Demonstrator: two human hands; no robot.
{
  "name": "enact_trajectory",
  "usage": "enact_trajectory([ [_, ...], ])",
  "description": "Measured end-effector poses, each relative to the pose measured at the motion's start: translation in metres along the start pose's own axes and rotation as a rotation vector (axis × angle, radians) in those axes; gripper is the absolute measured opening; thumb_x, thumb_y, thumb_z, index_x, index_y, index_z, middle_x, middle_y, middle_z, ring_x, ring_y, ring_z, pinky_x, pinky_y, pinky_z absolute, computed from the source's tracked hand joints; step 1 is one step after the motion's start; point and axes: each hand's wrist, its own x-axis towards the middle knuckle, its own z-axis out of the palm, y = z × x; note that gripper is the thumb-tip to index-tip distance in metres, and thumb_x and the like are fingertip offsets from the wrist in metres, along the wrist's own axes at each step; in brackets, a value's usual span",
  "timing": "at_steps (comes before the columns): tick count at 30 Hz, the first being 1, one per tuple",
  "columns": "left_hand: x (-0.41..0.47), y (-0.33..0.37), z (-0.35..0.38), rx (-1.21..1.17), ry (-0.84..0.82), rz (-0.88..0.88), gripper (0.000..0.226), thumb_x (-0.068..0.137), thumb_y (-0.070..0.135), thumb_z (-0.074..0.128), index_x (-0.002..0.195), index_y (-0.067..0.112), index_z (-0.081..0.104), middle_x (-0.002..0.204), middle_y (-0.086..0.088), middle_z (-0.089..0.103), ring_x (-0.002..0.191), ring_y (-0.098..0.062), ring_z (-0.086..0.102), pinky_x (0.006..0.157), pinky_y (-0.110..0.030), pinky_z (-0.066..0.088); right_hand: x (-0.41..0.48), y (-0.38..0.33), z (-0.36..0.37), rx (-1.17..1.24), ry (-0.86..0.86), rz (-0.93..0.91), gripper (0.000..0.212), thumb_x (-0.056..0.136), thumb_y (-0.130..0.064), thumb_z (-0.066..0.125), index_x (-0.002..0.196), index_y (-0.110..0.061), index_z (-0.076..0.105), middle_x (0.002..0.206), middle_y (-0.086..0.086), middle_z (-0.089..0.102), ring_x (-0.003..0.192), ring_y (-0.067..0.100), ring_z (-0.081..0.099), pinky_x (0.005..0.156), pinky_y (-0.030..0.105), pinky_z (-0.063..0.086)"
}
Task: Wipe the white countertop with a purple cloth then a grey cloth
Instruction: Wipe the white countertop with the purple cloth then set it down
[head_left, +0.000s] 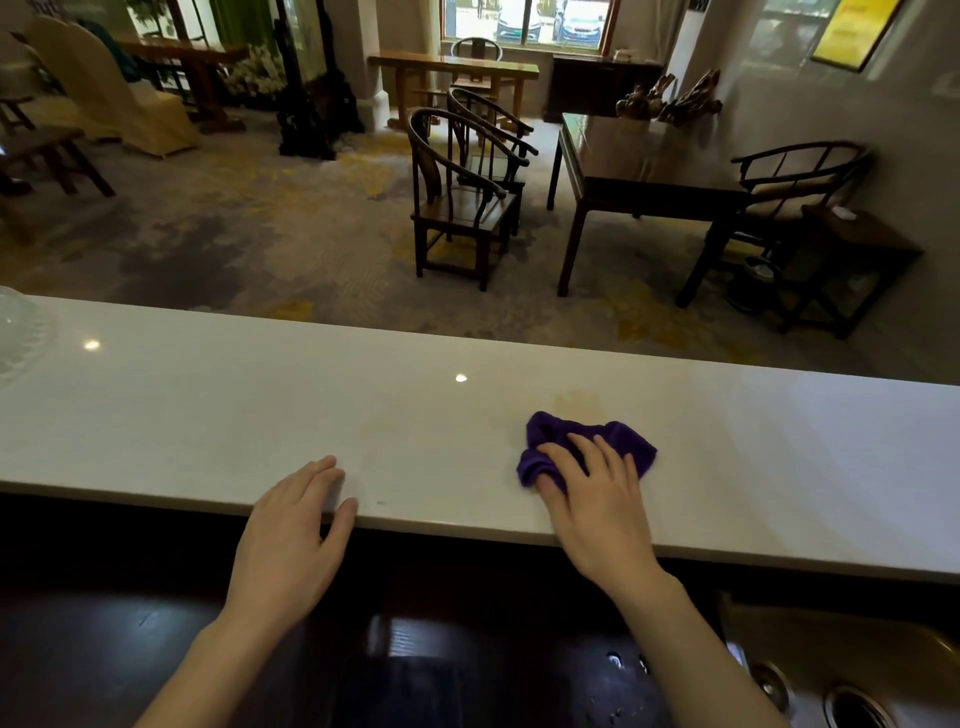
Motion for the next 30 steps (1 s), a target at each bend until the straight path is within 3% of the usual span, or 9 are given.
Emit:
enact_trajectory([
  [8, 0.001, 0.001, 0.001, 0.004, -0.002, -0.005, 0.038, 0.091, 0.032, 0.059, 0.124, 0.014, 0.063, 0.14, -0.001, 0.059, 0.128, -0.021, 0.053, 0.109, -0.04, 0.041, 0.027, 0.07, -0.026, 0.009, 0.009, 0.295, 0.047, 0.104, -0.045, 0.034, 0.149, -0.031, 0.037, 0.161, 0.009, 0.035, 0.15, 0.034, 0.021, 0.122, 0.062, 0.013],
  [16, 0.001, 0.002, 0.0, -0.007, -0.011, -0.008, 0.037, 0.091, 0.028, 0.061, 0.123, 0.011, 0.064, 0.139, -0.004, 0.059, 0.128, -0.022, 0.053, 0.109, -0.041, 0.041, 0.082, 0.043, -0.014, 0.045, -0.044, 0.478, 0.051, 0.107, -0.042, 0.027, 0.157, -0.032, 0.022, 0.168, 0.011, 0.015, 0.154, 0.038, 0.002, 0.122, 0.064, -0.001],
  [22, 0.002, 0.003, -0.001, -0.019, -0.017, -0.008, 0.038, 0.093, 0.031, 0.058, 0.127, 0.013, 0.061, 0.143, 0.0, 0.055, 0.131, -0.019, 0.05, 0.111, -0.038, 0.039, 0.116, -0.001, 0.007, 0.025, -0.091, 0.433, 0.051, 0.107, -0.043, 0.027, 0.157, -0.033, 0.021, 0.169, 0.01, 0.011, 0.154, 0.039, 0.0, 0.121, 0.064, -0.002],
  [30, 0.001, 0.003, 0.001, -0.033, 0.002, -0.015, 0.038, 0.092, 0.032, 0.058, 0.126, 0.015, 0.061, 0.144, 0.002, 0.054, 0.132, -0.018, 0.049, 0.111, -0.035, 0.038, 0.14, -0.074, 0.04, 0.102, -0.166, 0.186, 0.049, 0.106, -0.044, 0.028, 0.155, -0.036, 0.024, 0.169, 0.008, 0.013, 0.155, 0.038, -0.002, 0.12, 0.062, -0.005],
])
